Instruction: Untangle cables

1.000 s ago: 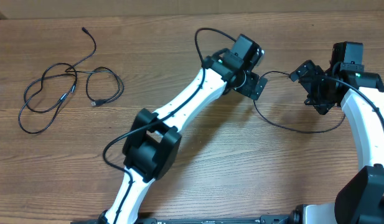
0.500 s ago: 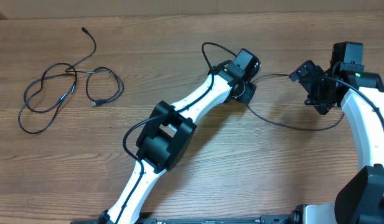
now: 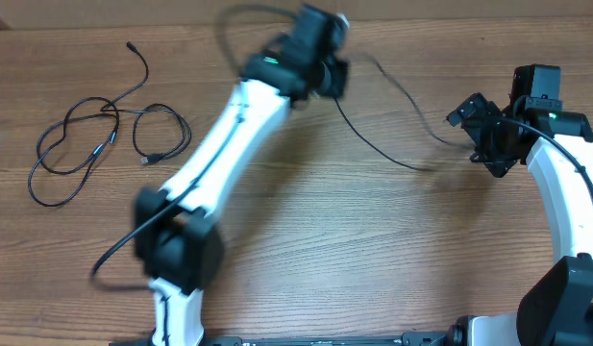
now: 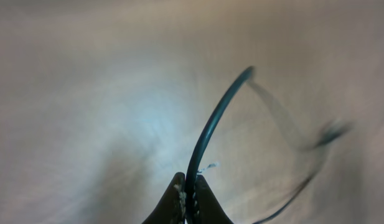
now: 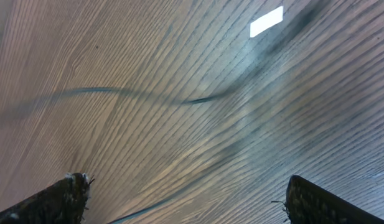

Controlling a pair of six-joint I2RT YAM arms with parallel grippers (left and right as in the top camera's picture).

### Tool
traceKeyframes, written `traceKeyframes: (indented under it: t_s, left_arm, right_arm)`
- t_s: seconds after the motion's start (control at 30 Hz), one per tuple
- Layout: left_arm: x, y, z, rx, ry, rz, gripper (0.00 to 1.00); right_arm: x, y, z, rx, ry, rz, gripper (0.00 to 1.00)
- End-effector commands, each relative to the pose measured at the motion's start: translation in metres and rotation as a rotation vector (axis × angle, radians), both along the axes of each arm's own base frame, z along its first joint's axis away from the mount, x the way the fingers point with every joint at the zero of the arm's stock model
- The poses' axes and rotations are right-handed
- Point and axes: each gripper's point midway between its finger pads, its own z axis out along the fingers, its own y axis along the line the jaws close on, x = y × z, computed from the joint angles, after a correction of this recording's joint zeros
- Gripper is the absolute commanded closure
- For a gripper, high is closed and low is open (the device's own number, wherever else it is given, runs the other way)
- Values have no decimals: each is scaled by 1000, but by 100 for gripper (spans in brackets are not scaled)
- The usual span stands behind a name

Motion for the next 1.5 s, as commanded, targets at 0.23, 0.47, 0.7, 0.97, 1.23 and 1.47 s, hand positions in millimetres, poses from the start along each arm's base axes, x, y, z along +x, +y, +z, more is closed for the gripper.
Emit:
traceKeyframes:
  t_s: [0.23, 0.47, 0.7, 0.97, 1.23, 1.47]
  left_arm:
    - [51, 163, 114, 123, -358, 541, 96]
    - [42, 266, 89, 246, -244, 781, 96]
    - [10, 365, 62, 274, -81, 1029, 96]
    - [-43, 451, 38, 242, 93, 1284, 96]
    - [-50, 437, 15, 11, 259, 1151, 67]
    - [-50, 416, 11, -16, 303, 1046, 0]
  right_arm:
    - [1, -4, 1, -9, -4, -11, 0]
    - [1, -4, 1, -9, -5, -11, 0]
    - [1, -4, 1, -9, -4, -11, 0]
    - [1, -4, 1, -9, -4, -11, 0]
    - [1, -4, 1, -9, -4, -11, 0]
    - [1, -4, 1, -9, -4, -11, 0]
